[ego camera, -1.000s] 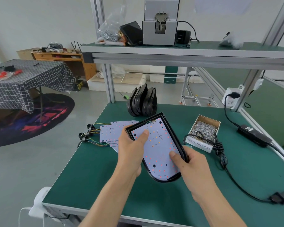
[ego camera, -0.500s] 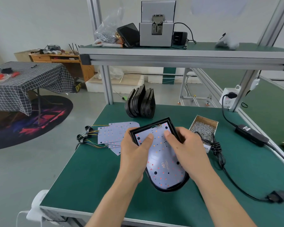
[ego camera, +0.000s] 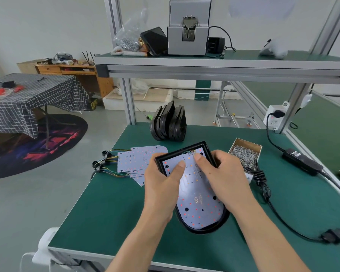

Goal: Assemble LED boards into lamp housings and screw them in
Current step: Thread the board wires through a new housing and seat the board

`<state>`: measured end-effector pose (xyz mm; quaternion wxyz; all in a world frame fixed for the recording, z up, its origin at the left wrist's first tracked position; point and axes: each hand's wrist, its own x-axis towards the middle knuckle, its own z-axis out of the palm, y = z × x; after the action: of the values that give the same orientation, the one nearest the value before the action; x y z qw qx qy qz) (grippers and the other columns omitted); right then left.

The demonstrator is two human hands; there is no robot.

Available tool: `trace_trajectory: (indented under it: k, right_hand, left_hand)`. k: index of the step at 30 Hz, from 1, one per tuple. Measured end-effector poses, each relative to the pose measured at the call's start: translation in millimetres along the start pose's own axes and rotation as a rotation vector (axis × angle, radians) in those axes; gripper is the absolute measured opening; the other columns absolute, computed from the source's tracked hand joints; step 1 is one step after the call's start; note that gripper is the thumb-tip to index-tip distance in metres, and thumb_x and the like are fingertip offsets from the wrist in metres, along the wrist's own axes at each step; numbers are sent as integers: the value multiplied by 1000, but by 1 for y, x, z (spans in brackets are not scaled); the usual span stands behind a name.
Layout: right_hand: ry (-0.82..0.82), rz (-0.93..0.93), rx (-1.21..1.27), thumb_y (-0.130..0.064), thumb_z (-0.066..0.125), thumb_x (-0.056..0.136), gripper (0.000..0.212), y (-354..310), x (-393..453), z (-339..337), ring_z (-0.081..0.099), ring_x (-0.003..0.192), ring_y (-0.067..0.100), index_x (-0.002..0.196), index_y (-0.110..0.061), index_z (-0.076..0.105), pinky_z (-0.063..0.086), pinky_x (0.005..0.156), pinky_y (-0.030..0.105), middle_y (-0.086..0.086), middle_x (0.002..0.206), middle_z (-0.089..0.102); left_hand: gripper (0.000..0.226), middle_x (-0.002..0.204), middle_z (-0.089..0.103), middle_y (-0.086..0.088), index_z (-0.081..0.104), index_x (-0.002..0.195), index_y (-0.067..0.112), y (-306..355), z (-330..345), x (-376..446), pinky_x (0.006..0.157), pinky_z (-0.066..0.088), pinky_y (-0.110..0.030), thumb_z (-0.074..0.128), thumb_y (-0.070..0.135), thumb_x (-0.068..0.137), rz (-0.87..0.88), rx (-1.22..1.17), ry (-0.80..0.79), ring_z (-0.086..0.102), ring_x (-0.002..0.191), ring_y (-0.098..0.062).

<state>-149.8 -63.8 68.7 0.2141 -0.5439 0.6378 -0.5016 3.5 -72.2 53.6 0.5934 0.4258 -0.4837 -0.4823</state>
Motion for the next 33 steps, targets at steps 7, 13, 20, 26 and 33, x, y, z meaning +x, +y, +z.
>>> trace_trajectory:
  k: [7,13,20,26,33]
  right_hand:
    - [-10,27,-50,-51,71,90,49,-3,1,1,39,50,7,69,-11,53,35,54,31,-12,53,48]
    - [-29,24,-68,-55,71,90,52,-4,2,2,40,52,9,70,-11,52,37,55,31,-10,57,47]
    - [-45,3,-69,-51,71,91,54,-3,1,2,33,49,9,63,-20,37,31,54,30,-13,50,38]
    - [-63,19,-2,-49,73,90,53,3,3,2,35,51,11,65,-15,42,34,54,31,-12,53,39]
    - [-39,-1,-23,-47,73,90,49,9,5,0,36,49,8,63,-19,43,35,49,25,-13,52,41]
  left_hand:
    - [24,100,78,-2,65,110,18,2,-4,0,90,58,-44,74,18,88,-40,-34,-16,74,96,-25]
    - [18,102,78,-2,63,113,15,1,-7,-3,82,59,-30,70,8,97,-49,-50,-37,74,96,-20]
    - [18,100,78,-4,62,112,12,-1,-7,-6,79,58,-28,70,7,97,-67,-64,-28,74,92,-19]
    - [20,102,78,-4,63,114,14,-3,-5,-5,86,59,-38,70,7,97,-88,-75,-15,75,97,-23]
    - [13,108,77,-5,65,111,20,-7,-2,-5,101,55,-55,66,12,101,-120,-89,-2,72,107,-31]
